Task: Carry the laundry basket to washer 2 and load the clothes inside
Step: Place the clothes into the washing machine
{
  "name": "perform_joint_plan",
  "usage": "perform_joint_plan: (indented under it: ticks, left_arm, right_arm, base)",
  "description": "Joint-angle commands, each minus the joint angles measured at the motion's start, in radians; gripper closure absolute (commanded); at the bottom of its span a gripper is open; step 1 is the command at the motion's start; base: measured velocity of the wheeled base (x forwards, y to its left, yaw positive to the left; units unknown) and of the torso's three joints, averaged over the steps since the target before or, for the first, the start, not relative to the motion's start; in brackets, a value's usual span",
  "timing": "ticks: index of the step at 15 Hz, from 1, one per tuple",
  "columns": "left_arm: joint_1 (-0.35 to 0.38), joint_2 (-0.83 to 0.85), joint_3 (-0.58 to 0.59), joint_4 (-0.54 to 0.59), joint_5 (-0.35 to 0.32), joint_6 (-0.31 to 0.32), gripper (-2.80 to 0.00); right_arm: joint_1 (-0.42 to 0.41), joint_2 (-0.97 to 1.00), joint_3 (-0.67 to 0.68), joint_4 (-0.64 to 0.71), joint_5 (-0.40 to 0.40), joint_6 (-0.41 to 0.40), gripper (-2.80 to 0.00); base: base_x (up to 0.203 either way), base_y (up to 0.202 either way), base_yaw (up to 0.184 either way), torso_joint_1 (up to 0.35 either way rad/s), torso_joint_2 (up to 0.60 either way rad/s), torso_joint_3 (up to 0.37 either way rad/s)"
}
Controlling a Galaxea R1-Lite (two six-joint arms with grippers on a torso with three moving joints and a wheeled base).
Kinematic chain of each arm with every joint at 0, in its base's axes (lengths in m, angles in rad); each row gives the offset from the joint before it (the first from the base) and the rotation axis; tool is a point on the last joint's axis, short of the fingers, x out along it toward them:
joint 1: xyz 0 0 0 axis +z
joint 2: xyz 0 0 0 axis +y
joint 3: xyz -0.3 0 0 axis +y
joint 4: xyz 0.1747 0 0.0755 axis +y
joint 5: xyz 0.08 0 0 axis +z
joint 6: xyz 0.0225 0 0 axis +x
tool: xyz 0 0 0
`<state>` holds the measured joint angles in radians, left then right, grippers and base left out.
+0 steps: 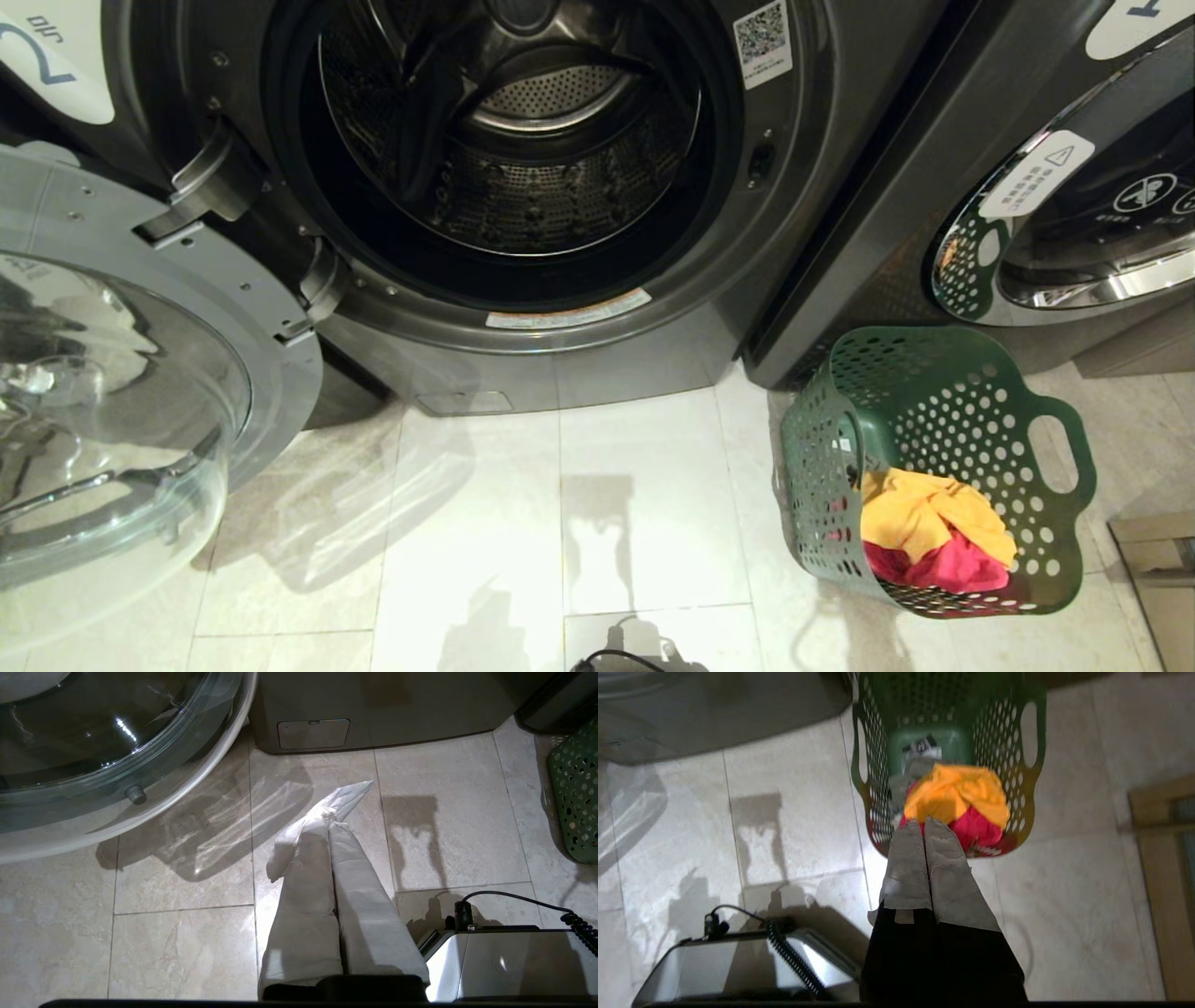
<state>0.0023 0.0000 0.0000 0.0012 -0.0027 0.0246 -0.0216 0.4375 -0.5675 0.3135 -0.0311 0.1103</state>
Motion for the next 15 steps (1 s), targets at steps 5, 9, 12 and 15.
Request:
perform_joint_plan:
  ticks: [5, 9, 12, 15]
  left_arm:
    - [0.001, 0.002, 0.000, 0.000, 0.001, -0.005, 0.00]
    - [0.001, 0.002, 0.000, -0.001, 0.000, -0.003, 0.00]
    - [0.001, 0.002, 0.000, -0.001, -0.002, 0.001, 0.00]
    - [0.001, 0.002, 0.000, -0.001, 0.000, -0.002, 0.00]
  right_arm:
    - [-0.011, 0.868, -0.041, -0.328, -0.047, 0.144, 0.00]
    - [-0.063, 1.248, 0.037, -0.724, -0.096, 0.165, 0.00]
    - [-0.134, 1.490, 0.052, -0.966, -0.105, 0.163, -2.80]
    - [-0.194, 1.659, 0.035, -1.123, -0.107, 0.150, -2.80]
  base:
    - [0.000, 0.000, 0.000, 0.000, 0.00, 0.000]
    - [0.000, 0.000, 0.000, 0.000, 0.00, 0.000]
    - [0.000, 0.000, 0.000, 0.000, 0.00, 0.000]
    - [0.000, 0.000, 0.000, 0.000, 0.00, 0.000]
